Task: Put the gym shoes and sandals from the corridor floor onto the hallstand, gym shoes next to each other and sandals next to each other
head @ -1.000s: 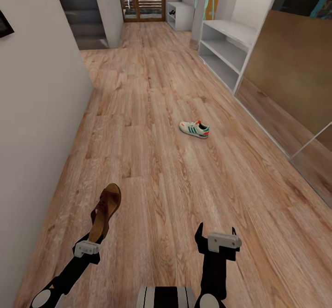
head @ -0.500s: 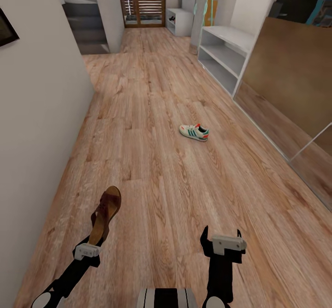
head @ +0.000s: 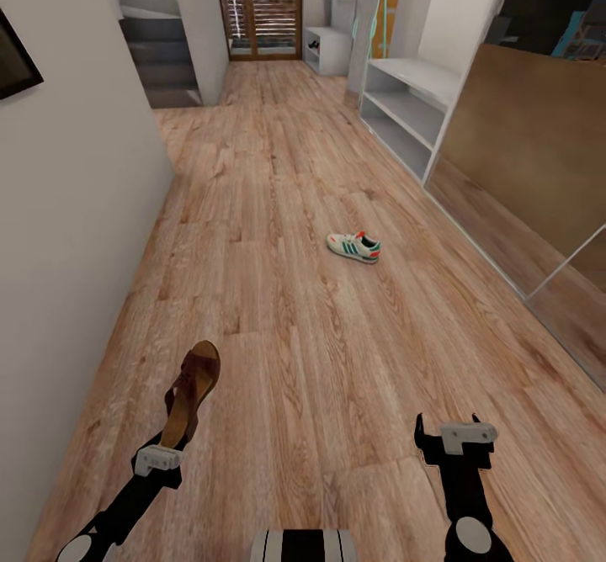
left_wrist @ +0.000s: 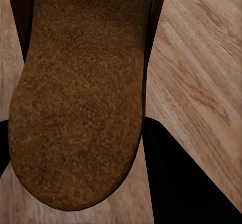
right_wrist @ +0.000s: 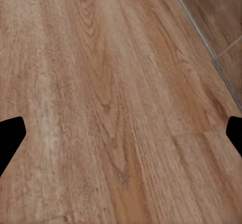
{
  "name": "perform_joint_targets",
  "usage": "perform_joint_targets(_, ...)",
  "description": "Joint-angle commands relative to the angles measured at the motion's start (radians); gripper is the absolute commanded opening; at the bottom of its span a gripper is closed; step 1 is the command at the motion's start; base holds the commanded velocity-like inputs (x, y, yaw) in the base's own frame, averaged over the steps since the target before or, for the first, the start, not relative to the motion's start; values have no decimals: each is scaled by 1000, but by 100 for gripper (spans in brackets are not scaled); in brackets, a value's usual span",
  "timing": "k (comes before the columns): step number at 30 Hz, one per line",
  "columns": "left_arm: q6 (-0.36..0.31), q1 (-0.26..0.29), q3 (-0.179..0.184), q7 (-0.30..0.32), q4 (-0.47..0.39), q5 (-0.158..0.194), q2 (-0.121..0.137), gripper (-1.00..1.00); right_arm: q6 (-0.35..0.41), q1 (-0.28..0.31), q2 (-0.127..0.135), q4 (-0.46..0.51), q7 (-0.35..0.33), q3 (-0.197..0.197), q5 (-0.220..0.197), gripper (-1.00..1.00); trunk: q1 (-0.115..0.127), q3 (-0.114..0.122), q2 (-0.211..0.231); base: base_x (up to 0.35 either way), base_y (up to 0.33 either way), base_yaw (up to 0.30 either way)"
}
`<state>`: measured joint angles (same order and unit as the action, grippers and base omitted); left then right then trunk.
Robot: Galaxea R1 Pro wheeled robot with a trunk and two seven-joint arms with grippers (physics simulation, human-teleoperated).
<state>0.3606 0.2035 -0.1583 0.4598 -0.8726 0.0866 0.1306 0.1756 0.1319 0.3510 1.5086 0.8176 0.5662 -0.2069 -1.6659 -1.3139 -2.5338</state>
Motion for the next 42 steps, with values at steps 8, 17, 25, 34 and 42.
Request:
perform_joint_targets(8,6,0,2,10,-1,7,-1,-100,4,-22,11,-8,-80,-62,-24,100,0,12,0,0,0,0)
perform_joint_targets(17,13,1,1,11,4,8,-1,-100,35,-58,8,-37,-101,-88,-32,100,0,26,0,0,0,0)
perform_joint_targets(25,14,1,0,11,4,8,0,-100,37,-51,6,-66,-108,-92,-32,100,0,38,0,0,0,0)
perform_joint_targets(34,14,1,-1,11,4,8,6,-100,43,30,2,-77,-138,-85,-23,100,0,52,0,0,0,0)
perform_joint_targets(42,14,1,0,10,4,10,6,-100,40,45,-4,-78,-150,-80,-18,100,0,64,0,0,0,0)
